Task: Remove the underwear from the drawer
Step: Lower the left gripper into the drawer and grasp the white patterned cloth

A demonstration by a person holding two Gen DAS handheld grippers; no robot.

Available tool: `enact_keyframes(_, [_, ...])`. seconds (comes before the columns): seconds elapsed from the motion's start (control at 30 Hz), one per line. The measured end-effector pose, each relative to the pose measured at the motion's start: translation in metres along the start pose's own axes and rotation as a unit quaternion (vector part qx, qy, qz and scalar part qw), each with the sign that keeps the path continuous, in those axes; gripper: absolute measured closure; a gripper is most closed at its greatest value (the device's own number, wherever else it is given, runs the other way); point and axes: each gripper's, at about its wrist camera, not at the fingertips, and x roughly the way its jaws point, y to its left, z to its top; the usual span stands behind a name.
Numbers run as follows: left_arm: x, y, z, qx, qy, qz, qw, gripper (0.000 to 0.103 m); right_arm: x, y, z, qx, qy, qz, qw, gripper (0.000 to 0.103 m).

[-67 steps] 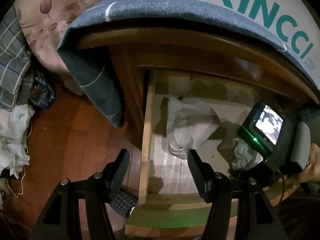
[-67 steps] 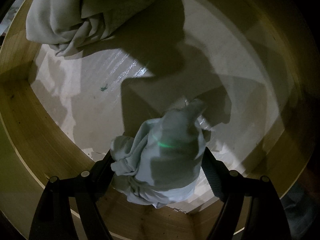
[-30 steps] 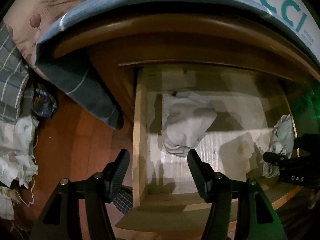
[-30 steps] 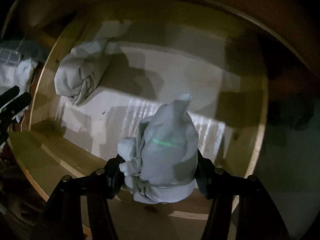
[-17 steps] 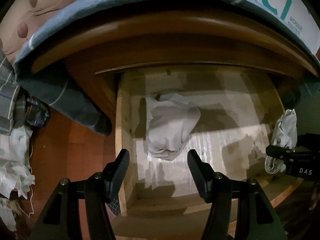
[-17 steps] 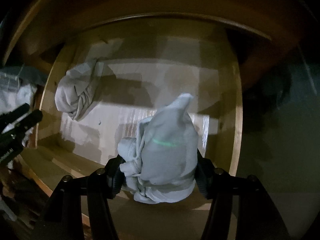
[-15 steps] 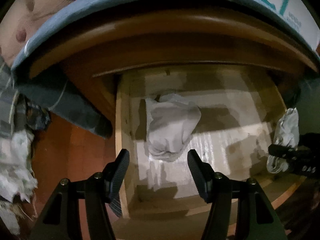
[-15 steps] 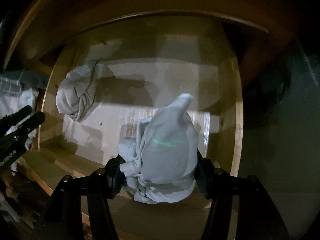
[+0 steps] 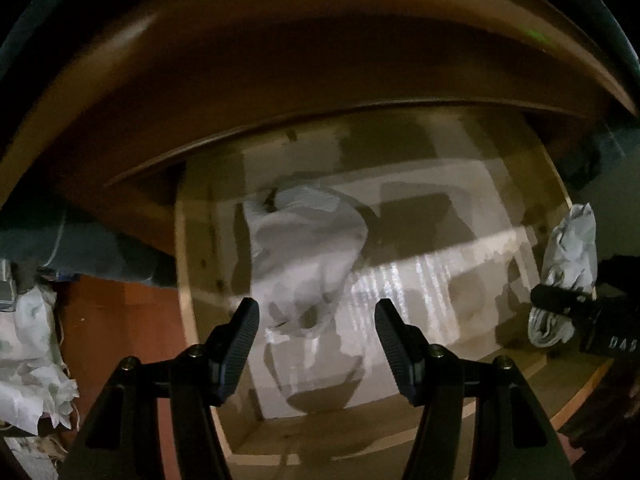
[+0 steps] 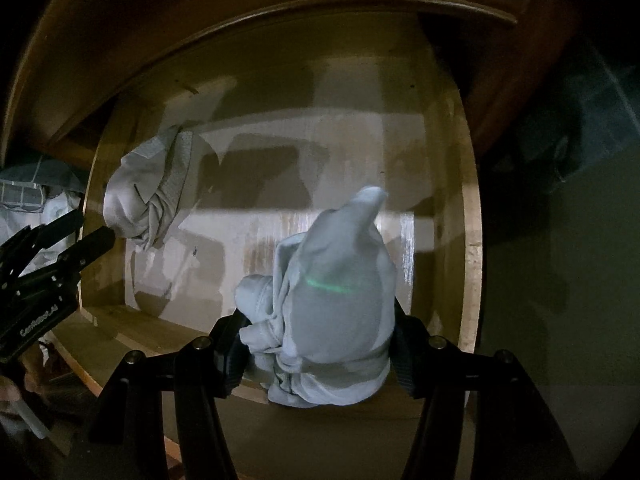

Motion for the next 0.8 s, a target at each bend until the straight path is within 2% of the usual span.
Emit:
enact_keyframes(0.1, [0.008,-0.002,0.004,-0.004,0.017,-0.010,0.9998,0.041,-0.002,-0.003,0.001,0.002,0.001,0.005,1.000,0.047])
enact_keyframes(0.17, [0.014,-0.005,0.006,-0.002,0.026,-0.004,0.9997,0.041,-0.002,-0.004,0.001,0.005,0.002,0.009,1.000,0.047])
enact_keyframes(0.5, [0.034,-0.002,0.010,-0.016,0.043,-0.009,0.9989,0.041,0.000,-0.004,0.003,0.010,0.011,0.017,1.000,0.046])
enact_keyframes(0.57, [0.039,-0.002,0.010,-0.017,0.051,0.001,0.9985,0.041,-0.001,-0.005,0.003,0.013,0.008,0.023,1.000,0.046])
enact_keyframes(0.63, [0.040,-0.001,0.010,-0.024,0.056,-0.009,0.9981,0.041,-0.002,-0.006,0.003,0.013,0.009,0.030,0.999,0.046])
enact_keyframes(0.8, [0.045,-0.003,0.011,-0.025,0.071,0.017,0.9970,0.041,-0.002,-0.002,0.002,0.004,0.014,0.035,0.999,0.046])
